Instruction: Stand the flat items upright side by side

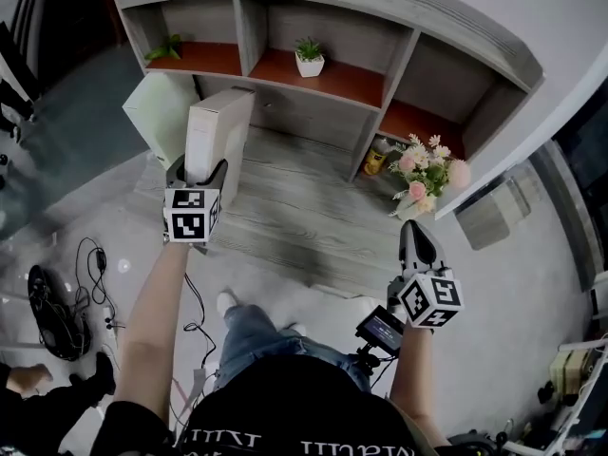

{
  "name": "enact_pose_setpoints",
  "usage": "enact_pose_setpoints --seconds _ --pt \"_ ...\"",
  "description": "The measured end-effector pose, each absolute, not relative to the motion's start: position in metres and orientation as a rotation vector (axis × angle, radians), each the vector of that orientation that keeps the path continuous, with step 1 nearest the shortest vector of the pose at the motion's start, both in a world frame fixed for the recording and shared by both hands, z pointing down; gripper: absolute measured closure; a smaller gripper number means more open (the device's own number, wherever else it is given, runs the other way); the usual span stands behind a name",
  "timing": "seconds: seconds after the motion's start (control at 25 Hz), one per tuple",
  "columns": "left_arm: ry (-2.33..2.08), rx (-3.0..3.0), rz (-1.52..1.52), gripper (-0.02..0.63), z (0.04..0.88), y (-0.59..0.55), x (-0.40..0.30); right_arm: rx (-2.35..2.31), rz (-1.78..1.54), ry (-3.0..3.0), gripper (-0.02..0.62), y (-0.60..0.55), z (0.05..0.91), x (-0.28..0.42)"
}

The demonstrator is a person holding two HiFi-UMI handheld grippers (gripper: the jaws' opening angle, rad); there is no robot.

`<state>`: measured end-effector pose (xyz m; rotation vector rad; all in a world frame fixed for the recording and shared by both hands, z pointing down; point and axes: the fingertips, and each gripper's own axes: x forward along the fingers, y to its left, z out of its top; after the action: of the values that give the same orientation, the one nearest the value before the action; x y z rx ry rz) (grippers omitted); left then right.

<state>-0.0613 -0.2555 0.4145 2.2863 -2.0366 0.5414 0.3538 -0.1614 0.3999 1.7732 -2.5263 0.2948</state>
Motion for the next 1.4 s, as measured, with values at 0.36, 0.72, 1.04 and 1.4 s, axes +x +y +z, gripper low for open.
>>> enact_pose_setpoints --seconds 0.36,0.72,1.04,1.4 --pt "-2.042 2.097 0.469 0.307 0.455 -0.232 -0.115 1.673 0.307 -2.535 0.581 -0.157 0.412 0.328" --pt "-2.014 1.977 0.491 0.302 0.503 -0.226 -0.154 1.660 0.319 -2.501 0.581 -0.164 0.414 0.307" --pt "-2.019 1.976 0.512 0.293 0.502 -0.253 -0.172 1.661 0.331 -2.490 0.581 -0.179 0.412 0.277" --pt "-2.064 1.889 0.562 0.244 0.509 -0.280 -0.214 1.686 0.344 -2.472 0.581 -0.202 0.407 0.245"
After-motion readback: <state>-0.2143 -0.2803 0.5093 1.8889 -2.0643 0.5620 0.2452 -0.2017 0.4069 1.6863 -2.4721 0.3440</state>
